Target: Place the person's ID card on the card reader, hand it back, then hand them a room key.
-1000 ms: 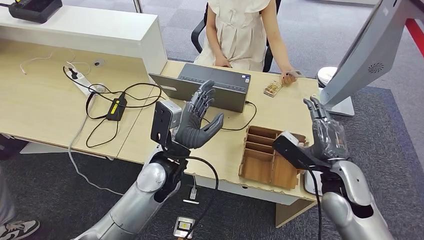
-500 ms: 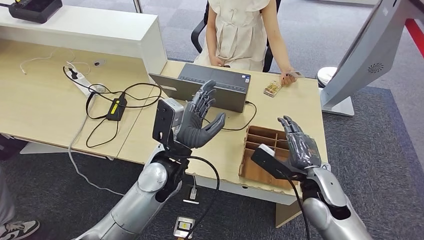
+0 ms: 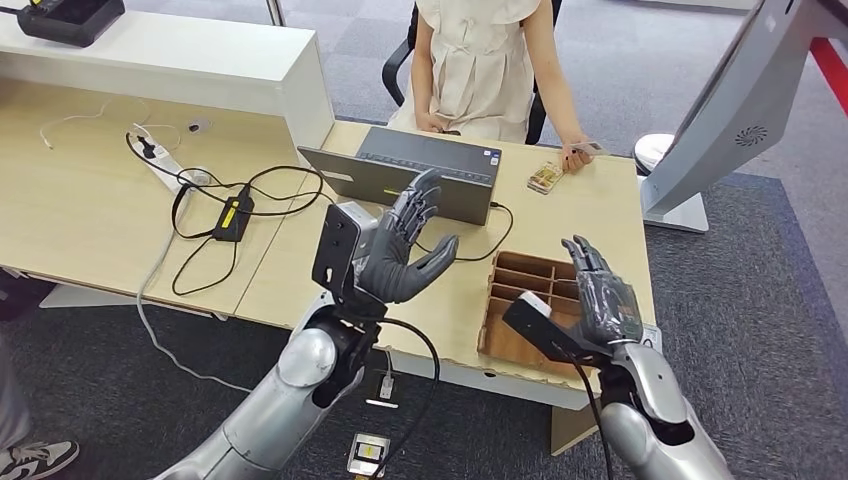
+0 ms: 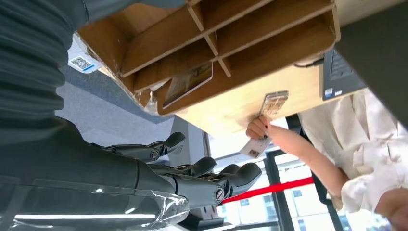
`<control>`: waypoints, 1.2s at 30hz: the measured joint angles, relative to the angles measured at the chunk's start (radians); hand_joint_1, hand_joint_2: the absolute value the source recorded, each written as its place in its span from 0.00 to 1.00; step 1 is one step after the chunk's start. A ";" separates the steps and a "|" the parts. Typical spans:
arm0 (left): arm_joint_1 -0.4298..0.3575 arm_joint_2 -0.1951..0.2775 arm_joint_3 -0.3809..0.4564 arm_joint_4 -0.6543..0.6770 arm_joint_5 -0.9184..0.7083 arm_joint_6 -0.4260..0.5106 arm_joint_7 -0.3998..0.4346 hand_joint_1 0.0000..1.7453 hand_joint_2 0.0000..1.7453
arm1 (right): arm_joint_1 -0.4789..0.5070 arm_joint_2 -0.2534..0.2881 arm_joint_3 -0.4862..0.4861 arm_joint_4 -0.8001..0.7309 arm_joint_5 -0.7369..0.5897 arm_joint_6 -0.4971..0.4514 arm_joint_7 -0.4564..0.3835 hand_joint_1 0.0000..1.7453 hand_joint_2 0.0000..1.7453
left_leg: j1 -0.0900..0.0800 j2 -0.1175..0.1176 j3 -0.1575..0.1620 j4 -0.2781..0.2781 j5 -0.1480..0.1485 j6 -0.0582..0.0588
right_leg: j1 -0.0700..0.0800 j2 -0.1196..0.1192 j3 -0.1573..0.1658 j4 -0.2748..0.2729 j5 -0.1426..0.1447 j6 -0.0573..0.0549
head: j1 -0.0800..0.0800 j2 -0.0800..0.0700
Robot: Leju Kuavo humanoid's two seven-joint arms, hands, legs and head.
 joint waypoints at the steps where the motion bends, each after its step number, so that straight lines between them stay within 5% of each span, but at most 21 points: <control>1: 0.000 0.000 -0.001 0.001 0.000 -0.005 0.001 0.00 1.00 | -0.001 0.000 -0.002 0.006 0.001 -0.021 -0.002 0.00 1.00 | 0.000 0.000 0.000 0.000 0.000 0.000 | 0.000 0.000 0.000 0.000 0.000 0.000 | 0.000 0.000; 10: 0.000 -0.009 -0.003 0.013 0.002 -0.022 -0.001 0.00 1.00 | -0.033 0.001 -0.019 0.161 0.011 -0.197 -0.063 0.00 1.00 | 0.000 0.000 0.000 0.000 0.000 0.000 | 0.000 0.000 0.000 0.000 0.000 0.000 | 0.000 0.000; 36: -0.001 -0.020 -0.007 0.045 0.035 -0.028 -0.012 0.00 1.00 | -0.069 0.040 -0.026 0.342 -0.026 -0.186 -0.071 0.00 1.00 | 0.000 0.000 0.000 0.000 0.000 0.000 | 0.000 0.000 0.000 0.000 0.000 0.000 | 0.000 0.000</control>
